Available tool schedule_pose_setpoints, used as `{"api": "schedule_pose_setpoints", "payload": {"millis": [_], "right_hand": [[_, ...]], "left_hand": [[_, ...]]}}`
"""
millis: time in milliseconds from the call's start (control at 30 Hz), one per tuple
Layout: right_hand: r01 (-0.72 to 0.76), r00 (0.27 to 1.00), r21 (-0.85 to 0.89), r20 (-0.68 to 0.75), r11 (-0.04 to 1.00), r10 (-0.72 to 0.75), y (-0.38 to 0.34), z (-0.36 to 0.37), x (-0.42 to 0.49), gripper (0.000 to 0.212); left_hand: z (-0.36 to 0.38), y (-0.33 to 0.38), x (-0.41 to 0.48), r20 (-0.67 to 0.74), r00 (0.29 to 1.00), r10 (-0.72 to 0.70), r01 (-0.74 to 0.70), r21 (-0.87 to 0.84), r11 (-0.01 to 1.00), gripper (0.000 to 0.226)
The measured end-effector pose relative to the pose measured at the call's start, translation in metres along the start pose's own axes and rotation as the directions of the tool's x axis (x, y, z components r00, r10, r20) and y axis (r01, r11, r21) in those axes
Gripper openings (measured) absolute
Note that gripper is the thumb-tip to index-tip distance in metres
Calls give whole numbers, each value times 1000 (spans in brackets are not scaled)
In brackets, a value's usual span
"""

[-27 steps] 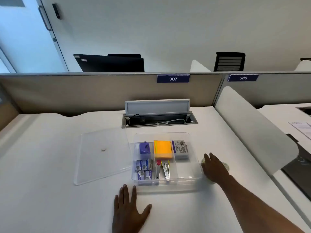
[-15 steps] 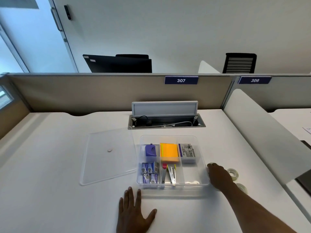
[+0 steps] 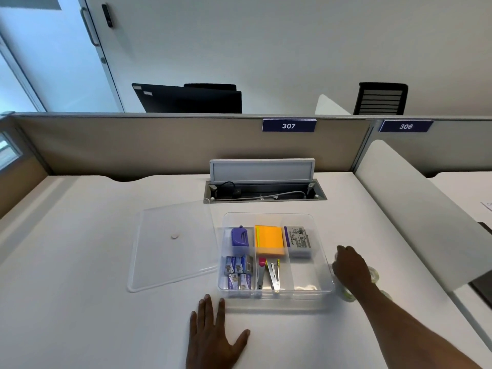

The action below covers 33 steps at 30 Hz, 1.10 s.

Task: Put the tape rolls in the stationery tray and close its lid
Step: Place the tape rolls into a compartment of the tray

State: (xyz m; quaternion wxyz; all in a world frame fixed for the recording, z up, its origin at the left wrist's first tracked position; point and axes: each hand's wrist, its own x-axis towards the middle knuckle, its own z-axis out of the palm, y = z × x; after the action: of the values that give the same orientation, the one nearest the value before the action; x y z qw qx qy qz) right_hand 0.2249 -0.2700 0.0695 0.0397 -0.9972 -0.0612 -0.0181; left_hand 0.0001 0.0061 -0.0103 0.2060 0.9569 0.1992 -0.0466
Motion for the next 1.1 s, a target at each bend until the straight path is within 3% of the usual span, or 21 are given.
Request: {"api": "schedule_pose_setpoints", "payload": {"millis": [167,267,467,767,1100], "right_hand": [[51,991,229,-130,972,-21,-18,-22,12,27],[185,978,276,-150,943,-148,-32,-26,10,41],[306,931,323,95,896,-353,-55,-18,0,42],[269,915,236,241,934,-324,-67,14,-14,43],[256,929,301,185,919,-319,-64,15,-13,39]], "left_hand": [[6,-2,1,-33,999,2,-2,17,1000,95],[5,-2,0,-26,1000,-2,3,12,1000,98],[-1,-1,-3,2,1000,6,-6,4,1000,98],[1,-2,-1,3,1000,18,-18,-5,1000,96],[-1,0,-1,-30,999,15,-15,6,1000,95]]}}
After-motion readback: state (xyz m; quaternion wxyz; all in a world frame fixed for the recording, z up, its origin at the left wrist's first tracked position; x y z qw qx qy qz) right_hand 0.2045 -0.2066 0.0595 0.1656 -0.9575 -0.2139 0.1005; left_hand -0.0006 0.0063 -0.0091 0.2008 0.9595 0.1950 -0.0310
